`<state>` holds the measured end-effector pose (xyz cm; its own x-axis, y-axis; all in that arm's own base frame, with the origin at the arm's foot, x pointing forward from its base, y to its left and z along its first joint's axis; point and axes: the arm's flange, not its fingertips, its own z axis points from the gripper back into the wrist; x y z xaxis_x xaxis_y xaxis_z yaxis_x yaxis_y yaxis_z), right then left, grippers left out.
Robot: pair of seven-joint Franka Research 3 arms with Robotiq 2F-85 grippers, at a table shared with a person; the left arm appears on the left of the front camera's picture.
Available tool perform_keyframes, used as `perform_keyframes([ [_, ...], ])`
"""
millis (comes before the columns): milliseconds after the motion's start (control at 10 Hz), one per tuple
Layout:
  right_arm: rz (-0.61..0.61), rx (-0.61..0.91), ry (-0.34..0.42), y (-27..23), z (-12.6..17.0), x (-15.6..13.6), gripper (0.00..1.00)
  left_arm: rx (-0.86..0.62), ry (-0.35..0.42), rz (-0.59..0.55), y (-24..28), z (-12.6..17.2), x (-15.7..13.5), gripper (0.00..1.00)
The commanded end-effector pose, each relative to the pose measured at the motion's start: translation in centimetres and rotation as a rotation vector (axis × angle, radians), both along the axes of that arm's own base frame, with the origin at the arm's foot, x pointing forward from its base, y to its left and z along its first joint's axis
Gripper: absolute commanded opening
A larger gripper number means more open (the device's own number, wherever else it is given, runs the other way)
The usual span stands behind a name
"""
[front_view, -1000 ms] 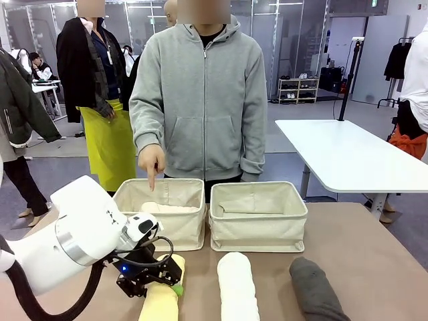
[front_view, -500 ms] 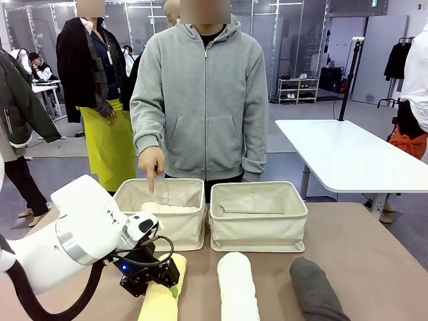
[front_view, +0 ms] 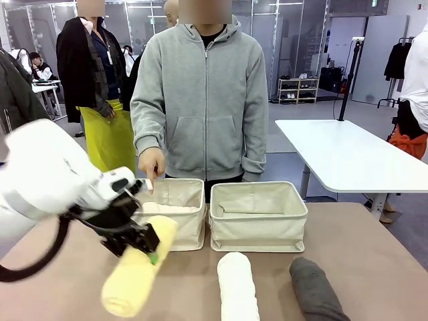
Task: Divide the towels into two baskets.
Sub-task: Pick up one hotel-folded towel from the bottom of the table and place it in the Fabric basket indicated by the person.
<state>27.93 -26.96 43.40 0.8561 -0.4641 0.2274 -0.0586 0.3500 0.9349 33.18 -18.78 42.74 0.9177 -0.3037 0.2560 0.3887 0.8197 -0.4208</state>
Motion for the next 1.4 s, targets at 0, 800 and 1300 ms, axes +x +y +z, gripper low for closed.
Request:
perform_keyframes([
  [0,0.0,0.006,-0.011,0.1,0.3,-0.1,1.0,0.006,0.033,-0.306,5.1,2.3,-4.2,0.3],
  [800,0.0,0.006,-0.011,0.1,0.3,-0.1,1.0,0.283,-0.287,-0.875,4.1,5.6,-3.6,0.3],
  [1300,0.0,0.006,-0.011,0.1,0.3,-0.1,1.0,0.556,-0.685,-1.116,2.2,11.5,-1.3,0.37],
])
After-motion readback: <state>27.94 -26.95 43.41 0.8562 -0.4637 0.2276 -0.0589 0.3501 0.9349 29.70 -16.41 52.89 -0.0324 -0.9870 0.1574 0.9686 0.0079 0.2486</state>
